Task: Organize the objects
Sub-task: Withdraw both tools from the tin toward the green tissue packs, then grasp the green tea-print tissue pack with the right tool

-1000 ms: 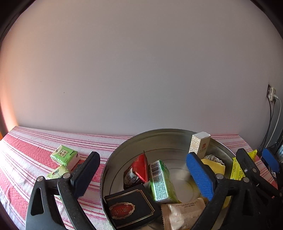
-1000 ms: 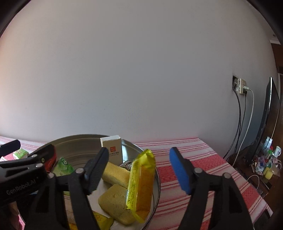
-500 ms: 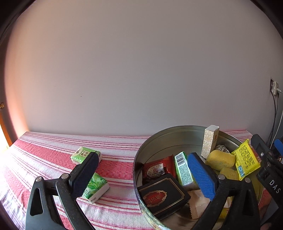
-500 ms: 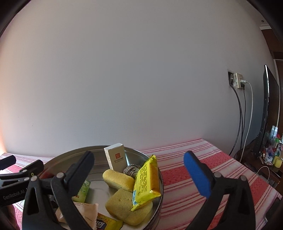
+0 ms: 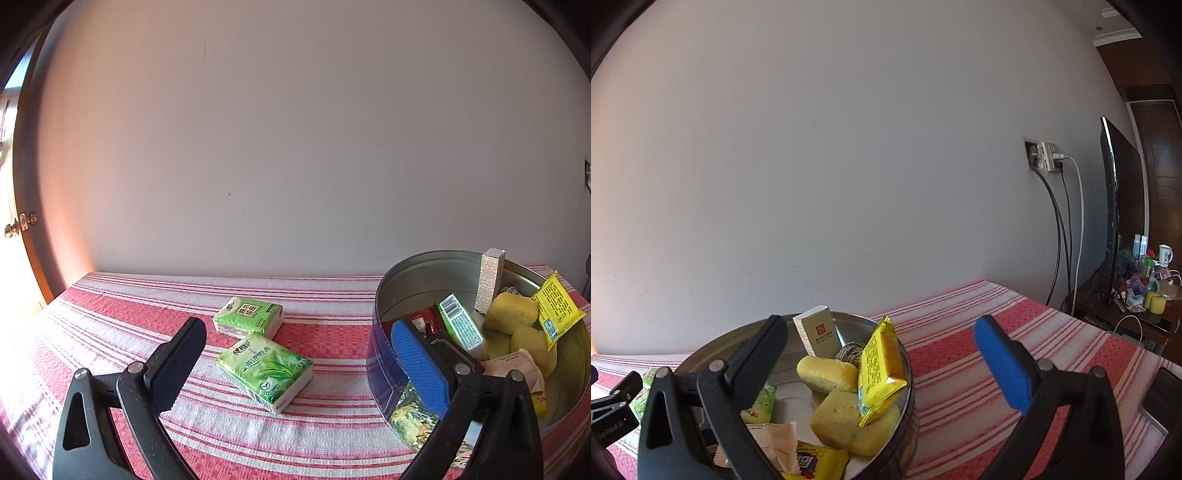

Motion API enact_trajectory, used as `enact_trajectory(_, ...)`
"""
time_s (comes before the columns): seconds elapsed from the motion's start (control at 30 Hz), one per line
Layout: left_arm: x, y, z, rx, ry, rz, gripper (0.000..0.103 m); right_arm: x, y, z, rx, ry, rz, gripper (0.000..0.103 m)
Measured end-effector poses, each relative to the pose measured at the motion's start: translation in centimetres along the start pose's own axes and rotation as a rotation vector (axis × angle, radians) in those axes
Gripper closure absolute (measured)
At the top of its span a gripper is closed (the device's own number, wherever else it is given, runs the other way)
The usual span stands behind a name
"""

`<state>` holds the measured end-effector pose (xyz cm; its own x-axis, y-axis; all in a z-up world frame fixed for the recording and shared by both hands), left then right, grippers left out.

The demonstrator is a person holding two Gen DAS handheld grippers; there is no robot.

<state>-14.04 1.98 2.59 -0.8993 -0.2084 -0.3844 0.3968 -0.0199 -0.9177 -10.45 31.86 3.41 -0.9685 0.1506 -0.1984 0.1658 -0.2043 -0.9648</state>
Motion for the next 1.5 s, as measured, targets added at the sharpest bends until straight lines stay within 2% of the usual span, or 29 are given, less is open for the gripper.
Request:
enact_trajectory(0.13, 0.2, 0.3, 1.3, -0.007, -0.002, 0.026, 0.001, -1.2, 0.4, 0.5, 0.016, 0.025, 0.001, 0.0)
enact_trajectory(0.27, -0.2, 0.8, 3.1, -0.009, 0.018, 0.054, 0.001, -2.6, 0.7, 2.1, 0.012, 0.008, -0.004, 0.0)
enact_trajectory(0.57, 1.1, 2.4, 8.8, -0.01, -0.006, 0.125, 0.001, -4.7, 2.8, 9.1, -0.055, -0.111, 0.046, 0.0)
enact_trajectory(0.73, 2.3, 3.2, 12.9, -0.018, -0.053, 0.169, 0.001, -4.2, 4.3, 14.2, -0.116, -0.202, 0.104, 0.001)
enact_trajectory(0.93, 4.2, 4.0, 17.4, -0.041, -0.107, 0.226, 0.001, -3.2, 6.8, 20.9, -0.217, -0.324, 0.199, 0.006)
enact_trajectory(1.2, 6.1, 4.7, 22.2, -0.06, -0.168, 0.281, 0.001, -0.2, 9.7, 28.0, -0.363, -0.465, 0.343, 0.006)
enact_trajectory(1.3, 6.6, 4.9, 23.7, -0.081, -0.195, 0.304, 0.001, 2.1, 10.9, 30.0, -0.433, -0.496, 0.412, 0.006)
enact_trajectory(1.5, 6.9, 5.1, 24.5, -0.076, -0.222, 0.312, 0.001, 7.6, 13.4, 31.5, -0.53, -0.489, 0.586, 0.008)
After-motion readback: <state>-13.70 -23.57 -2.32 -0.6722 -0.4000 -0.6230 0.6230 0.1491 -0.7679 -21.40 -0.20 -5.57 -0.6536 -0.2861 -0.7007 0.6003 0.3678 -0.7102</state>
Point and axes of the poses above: each gripper's, at about its wrist camera, not at the fingertips, and x roughly the way its jaws point, z to its left, y to its underside, the point moved 7 cm from there along x, roughly the way its jaws point, and after that the axes turned 7 degrees about -y, right-handed, at the moved point
